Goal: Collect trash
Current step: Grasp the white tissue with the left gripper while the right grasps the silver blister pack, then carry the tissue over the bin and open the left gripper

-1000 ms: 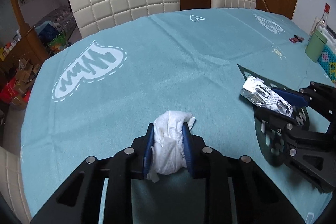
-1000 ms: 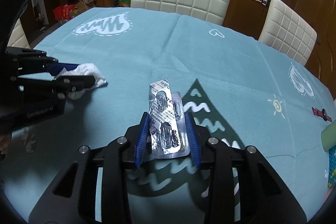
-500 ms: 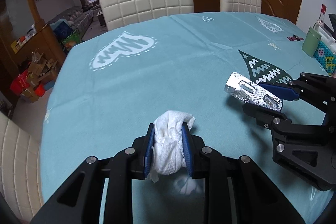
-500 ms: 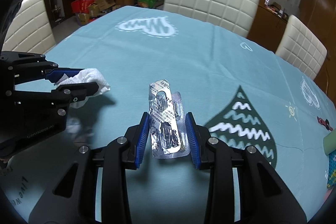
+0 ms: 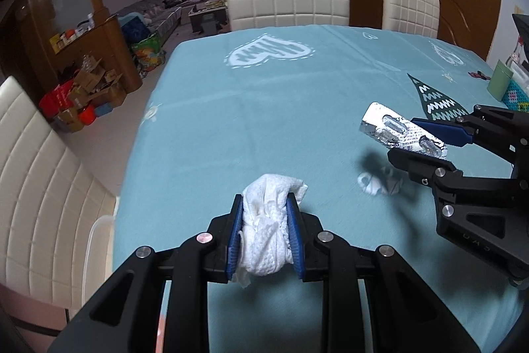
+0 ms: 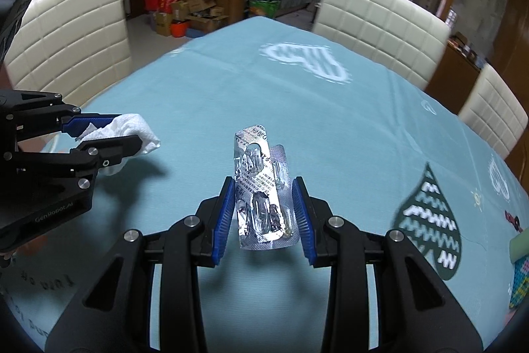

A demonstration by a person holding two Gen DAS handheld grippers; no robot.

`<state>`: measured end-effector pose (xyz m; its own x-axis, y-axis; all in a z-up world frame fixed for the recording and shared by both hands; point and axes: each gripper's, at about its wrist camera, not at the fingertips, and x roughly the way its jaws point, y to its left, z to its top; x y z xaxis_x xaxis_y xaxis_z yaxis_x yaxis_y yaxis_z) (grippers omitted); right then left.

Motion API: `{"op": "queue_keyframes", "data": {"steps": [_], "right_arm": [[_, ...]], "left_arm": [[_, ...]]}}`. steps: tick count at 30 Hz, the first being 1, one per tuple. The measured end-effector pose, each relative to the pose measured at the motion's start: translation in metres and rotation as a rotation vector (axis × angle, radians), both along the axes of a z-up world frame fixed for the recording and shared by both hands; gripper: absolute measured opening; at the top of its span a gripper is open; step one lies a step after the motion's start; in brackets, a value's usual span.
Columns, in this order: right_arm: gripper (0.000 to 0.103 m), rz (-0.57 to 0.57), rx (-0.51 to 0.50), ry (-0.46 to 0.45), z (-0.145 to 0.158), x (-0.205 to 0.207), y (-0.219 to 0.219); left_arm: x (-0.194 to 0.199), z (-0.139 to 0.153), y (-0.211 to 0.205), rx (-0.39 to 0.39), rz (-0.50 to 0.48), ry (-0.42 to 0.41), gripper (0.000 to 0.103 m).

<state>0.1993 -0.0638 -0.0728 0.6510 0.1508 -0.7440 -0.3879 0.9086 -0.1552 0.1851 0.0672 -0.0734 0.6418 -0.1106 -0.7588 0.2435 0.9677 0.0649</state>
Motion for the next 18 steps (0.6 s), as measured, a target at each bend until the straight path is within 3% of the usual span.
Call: {"op": "queue_keyframes", "data": {"steps": [18], "right_arm": [[0.037, 0.207, -0.033, -0.002, 0.0, -0.025, 0.13]], "left_arm": [[-0.043, -0.005, 0.117, -0.015, 0.183, -0.009, 0.025]]}}
